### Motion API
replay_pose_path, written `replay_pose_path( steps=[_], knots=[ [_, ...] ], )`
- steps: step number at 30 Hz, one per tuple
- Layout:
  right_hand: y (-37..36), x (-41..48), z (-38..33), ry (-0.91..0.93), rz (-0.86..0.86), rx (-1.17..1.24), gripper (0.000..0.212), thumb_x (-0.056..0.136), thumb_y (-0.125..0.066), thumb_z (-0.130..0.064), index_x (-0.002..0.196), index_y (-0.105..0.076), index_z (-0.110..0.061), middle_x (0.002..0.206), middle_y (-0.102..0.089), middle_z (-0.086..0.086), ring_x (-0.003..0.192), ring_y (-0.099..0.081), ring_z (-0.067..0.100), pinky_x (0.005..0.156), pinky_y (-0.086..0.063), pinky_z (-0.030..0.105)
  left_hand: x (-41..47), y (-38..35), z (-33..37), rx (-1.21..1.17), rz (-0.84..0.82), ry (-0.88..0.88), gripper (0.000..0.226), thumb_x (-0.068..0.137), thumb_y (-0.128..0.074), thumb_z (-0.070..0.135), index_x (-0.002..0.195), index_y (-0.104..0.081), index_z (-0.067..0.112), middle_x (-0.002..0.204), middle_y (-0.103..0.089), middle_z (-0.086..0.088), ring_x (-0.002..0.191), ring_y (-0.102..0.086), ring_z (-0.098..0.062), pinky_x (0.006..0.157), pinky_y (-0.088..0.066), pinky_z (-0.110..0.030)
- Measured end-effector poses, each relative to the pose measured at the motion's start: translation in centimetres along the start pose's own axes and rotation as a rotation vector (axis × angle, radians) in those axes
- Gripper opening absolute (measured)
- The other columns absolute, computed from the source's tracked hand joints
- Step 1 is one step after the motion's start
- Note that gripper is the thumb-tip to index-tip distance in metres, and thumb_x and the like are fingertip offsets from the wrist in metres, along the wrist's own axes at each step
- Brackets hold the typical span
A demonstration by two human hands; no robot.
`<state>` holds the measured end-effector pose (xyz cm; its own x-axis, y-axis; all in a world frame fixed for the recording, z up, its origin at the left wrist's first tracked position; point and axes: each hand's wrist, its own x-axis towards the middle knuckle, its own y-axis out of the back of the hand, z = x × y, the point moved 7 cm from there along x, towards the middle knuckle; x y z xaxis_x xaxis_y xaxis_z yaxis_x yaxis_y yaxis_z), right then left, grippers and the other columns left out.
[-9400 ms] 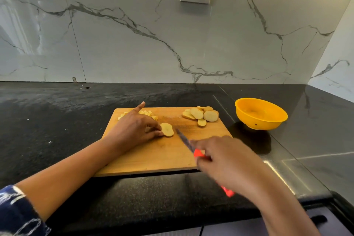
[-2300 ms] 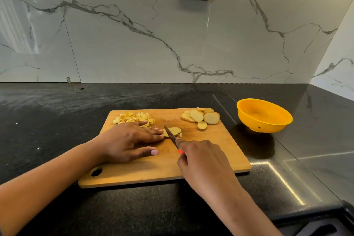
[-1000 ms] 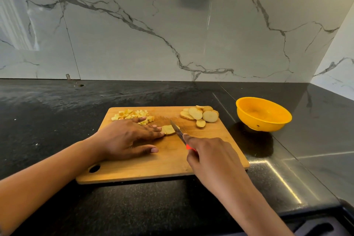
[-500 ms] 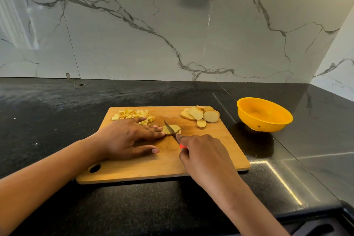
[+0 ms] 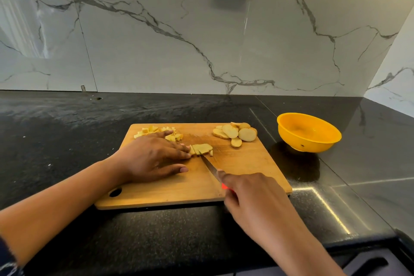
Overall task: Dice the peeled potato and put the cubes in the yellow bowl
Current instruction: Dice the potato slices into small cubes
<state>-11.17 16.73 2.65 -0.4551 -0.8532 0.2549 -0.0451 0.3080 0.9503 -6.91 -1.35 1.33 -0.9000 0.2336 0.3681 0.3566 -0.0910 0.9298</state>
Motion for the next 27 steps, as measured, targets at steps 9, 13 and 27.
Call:
replay_pose_path(
  steps=[9, 13, 27],
  knots=[
    [1.3, 3.5, 3.3, -0.101, 0.186, 0.013, 0.043, 0.098, -0.046, -0.033, 0.141, -0.042, -0.038, 0.097, -0.066, -0.009, 0.073, -0.048, 0.006, 0.053, -0.033, 0.016, 0.2, 0.9, -1.0, 0.001, 0.183, 0.102, 0.045, 0.088, -0.043, 0.06, 0.111, -0.068, 0.03, 0.113, -0.067, 0.015, 0.106, -0.061, 0.001, 0.105, -0.04, -0.041],
    [1.8, 6.9, 6.3, -0.163, 0.309, 0.071, 0.041, 0.096, -0.052, -0.027, 0.137, -0.05, -0.027, 0.094, -0.07, -0.003, 0.064, -0.051, 0.004, 0.05, -0.035, 0.015, 3.4, -1.3, -1.1, -0.089, -0.103, 0.282, 0.067, 0.079, -0.034, 0.073, 0.136, -0.043, 0.038, 0.137, -0.051, 0.013, 0.123, -0.048, -0.006, 0.104, -0.038, -0.026],
    [0.1, 8.5, 7.6, -0.156, 0.35, 0.19, 0.042, 0.096, -0.053, -0.027, 0.138, -0.05, -0.025, 0.108, -0.07, -0.001, 0.086, -0.064, 0.012, 0.072, -0.05, 0.026, 4.6, 0.3, -3.9, -0.023, -0.041, 0.217, 0.018, 0.089, -0.061, 0.016, 0.104, -0.069, 0.021, 0.1, -0.061, 0.006, 0.091, -0.055, -0.009, 0.082, -0.048, -0.027]
  ],
)
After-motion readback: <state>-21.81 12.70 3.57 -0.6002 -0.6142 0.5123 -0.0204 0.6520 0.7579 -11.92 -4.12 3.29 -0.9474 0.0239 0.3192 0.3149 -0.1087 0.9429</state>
